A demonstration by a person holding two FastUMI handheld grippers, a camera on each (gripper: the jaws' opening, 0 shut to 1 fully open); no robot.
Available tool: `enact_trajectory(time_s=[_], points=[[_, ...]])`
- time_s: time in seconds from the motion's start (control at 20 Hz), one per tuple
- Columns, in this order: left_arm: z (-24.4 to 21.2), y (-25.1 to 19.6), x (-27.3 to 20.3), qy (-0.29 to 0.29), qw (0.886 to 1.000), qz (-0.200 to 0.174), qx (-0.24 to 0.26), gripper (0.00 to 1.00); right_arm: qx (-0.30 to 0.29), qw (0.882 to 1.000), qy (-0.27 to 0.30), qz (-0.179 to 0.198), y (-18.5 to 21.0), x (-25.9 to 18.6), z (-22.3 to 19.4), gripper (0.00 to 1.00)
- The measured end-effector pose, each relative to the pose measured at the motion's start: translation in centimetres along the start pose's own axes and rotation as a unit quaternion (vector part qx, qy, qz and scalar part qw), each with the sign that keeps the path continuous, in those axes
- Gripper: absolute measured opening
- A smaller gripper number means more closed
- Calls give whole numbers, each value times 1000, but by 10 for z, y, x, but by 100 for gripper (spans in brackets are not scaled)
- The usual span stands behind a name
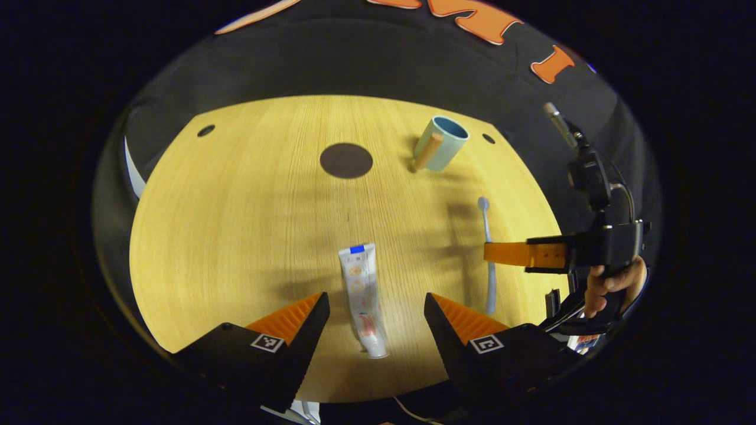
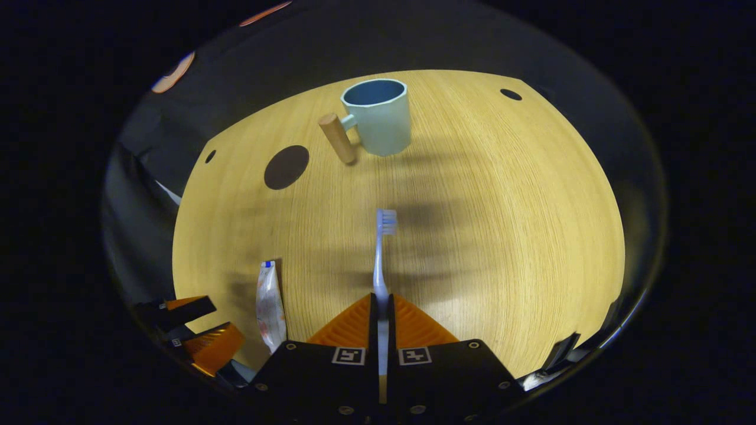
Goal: Put the toothbrush and toothpaste on the desktop into the cup, then pick up the cup and place it on the coaster on the desktop.
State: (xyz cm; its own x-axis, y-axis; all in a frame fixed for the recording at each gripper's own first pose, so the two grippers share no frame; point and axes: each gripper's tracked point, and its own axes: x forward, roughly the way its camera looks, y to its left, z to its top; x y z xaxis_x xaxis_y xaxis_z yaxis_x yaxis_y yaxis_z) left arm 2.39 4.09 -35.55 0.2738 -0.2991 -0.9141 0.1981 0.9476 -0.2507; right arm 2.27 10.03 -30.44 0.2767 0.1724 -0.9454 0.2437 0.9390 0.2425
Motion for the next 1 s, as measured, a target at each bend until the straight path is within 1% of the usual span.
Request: enact_trajectory(time_s=[0.05, 0.1, 0.2, 0.35, 0.4, 0.55, 0.6, 0.65, 0.7, 0.75, 0.8, 0.85, 0.9, 1.0], points=[[-3, -2, 6, 14, 1000, 5, -8, 98, -11, 1000, -6, 5, -2, -2, 5, 6], [-6, -1, 13, 28, 999, 12, -17, 95, -22, 1000, -12, 10, -3, -4, 8, 6], [-11, 1, 24, 47, 998, 28, -33, 95, -37, 999, -23, 22, -6, -10, 16, 6], [-20, 3, 44, 69, 995, 44, -52, 94, -48, 998, -30, 42, -8, -18, 26, 6], [-21, 3, 49, 76, 995, 47, -54, 86, -53, 997, -34, 46, -9, -22, 30, 6], [-28, 4, 62, 96, 992, 57, -58, 80, -60, 996, -48, 53, -12, -30, 41, 6], [-29, 5, 65, 97, 991, 65, -59, 72, -60, 995, -51, 57, -12, -30, 45, 6], [-33, 4, 65, 97, 991, 70, -60, 69, -59, 995, -54, 60, -11, -32, 48, 6], [-35, 3, 66, 100, 990, 74, -62, 54, -59, 995, -56, 61, -13, -35, 49, 6], [-35, -2, 64, 102, 990, 70, -65, 46, -61, 995, -58, 61, -15, -37, 51, 6], [-34, -7, 63, 99, 991, 66, -61, 33, -62, 994, -60, 61, -16, -37, 53, 6], [-31, -9, 62, 95, 992, 67, -58, 31, -64, 994, -62, 62, -17, -34, 55, 6], [-30, -9, 61, 92, 992, 67, -57, 24, -63, 994, -68, 61, -16, -33, 58, 6], [-25, -9, 62, 87, 993, 59, -55, 17, -65, 992, -87, 63, -15, -28, 68, 6]])
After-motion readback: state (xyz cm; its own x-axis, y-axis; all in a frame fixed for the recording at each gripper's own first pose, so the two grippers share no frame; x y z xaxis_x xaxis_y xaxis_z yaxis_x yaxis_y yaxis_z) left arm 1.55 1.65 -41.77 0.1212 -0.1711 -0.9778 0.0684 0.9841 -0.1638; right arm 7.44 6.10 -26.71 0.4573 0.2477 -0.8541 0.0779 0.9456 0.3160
